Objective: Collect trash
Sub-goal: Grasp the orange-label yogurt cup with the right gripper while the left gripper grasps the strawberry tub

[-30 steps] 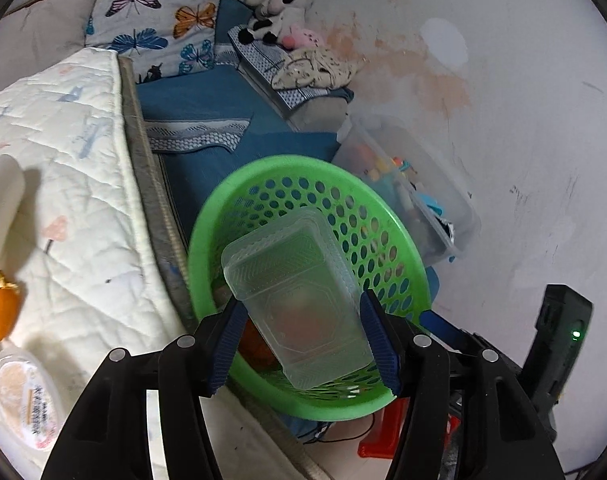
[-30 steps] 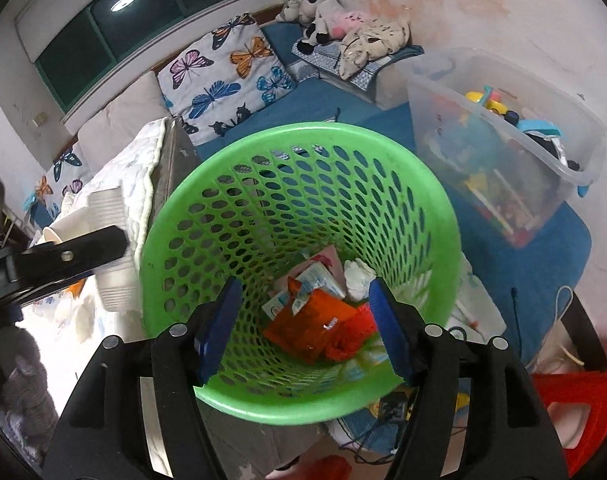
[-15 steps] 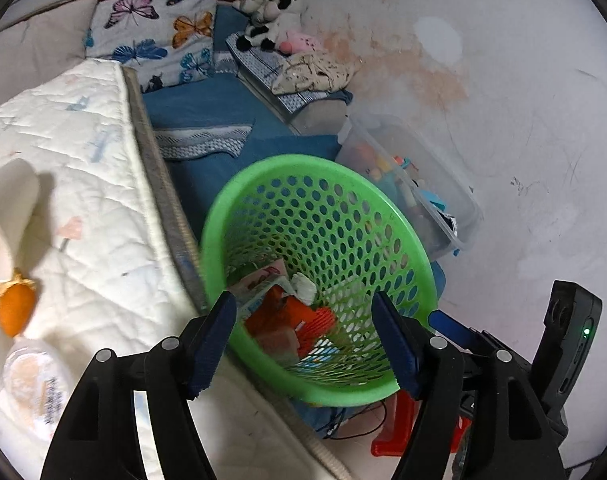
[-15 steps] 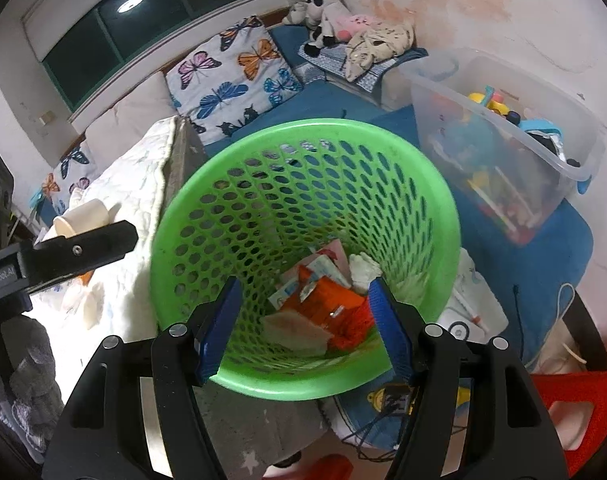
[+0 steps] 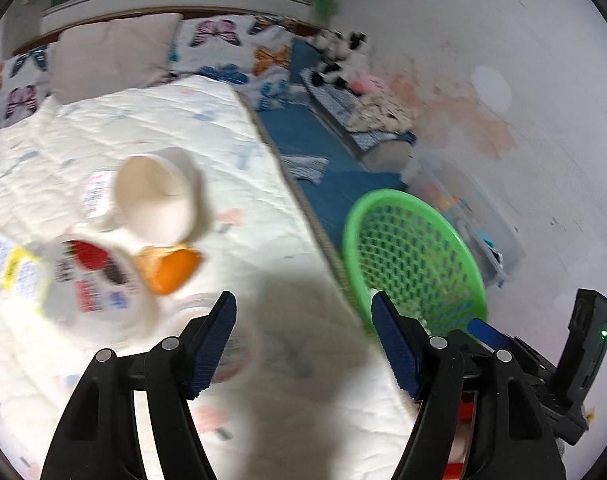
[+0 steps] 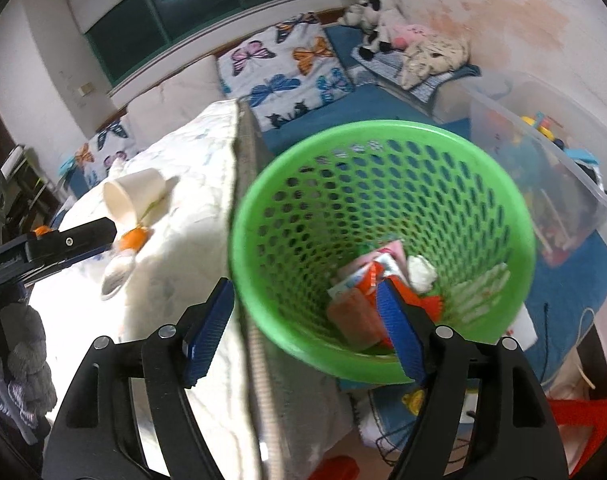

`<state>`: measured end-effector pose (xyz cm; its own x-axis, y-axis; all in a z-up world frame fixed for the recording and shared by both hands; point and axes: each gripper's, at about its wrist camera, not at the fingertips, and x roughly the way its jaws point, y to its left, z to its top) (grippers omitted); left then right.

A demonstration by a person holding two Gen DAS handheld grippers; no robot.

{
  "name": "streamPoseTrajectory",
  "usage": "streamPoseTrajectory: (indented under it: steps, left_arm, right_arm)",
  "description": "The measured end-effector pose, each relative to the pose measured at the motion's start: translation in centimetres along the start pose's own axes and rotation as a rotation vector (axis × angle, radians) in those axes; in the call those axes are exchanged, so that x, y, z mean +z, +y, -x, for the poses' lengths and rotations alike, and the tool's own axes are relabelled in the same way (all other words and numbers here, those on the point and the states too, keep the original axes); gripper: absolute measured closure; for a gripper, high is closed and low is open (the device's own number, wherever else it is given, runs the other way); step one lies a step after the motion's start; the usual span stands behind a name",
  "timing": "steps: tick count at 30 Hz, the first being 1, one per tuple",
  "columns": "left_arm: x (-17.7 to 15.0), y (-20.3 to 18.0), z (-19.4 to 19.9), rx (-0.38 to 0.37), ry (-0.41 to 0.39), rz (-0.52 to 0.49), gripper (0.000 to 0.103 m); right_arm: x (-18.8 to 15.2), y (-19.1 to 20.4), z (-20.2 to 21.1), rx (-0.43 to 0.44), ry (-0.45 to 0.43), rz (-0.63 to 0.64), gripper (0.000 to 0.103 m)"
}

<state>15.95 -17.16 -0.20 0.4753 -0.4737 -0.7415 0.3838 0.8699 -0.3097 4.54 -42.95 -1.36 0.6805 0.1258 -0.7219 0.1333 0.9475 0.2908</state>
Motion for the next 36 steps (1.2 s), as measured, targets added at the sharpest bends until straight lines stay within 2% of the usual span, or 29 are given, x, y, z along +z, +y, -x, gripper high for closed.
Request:
streamPoseTrajectory:
  steps: [9,18,24,34,36]
  left_arm:
    - [-0.5,6.4,3.8,0.085,-0.078,0.103,0.036]
    - [-1.2,11.2,6.2,0.132,-0.112,0.165,0.036]
    - [-1.6,13.2,6.8,0.134,-0.115,0.182,0.036]
    - [-2.0,12.8,6.3,0.136,-0.096,0.028,0.036]
    - [-2.1,12.5,6.1,0.135,-0.087,-0.012,0.033]
  right_arm:
    - [-0.1,5.1,-1.5,0.1,0.027,0.101,0.028]
    - [-0.6,11.7,-3.9,0.197,0.058,0.237,0.024]
    - [-0.8,15.1,-6.3,0.221,0.094,0.306,0.023]
    - [-1.2,17.4,-9.9,0.19,0.12,0.387,0.023]
    - [-1.2,17.4,-10.4,0.182,0.127,0.391,0.023]
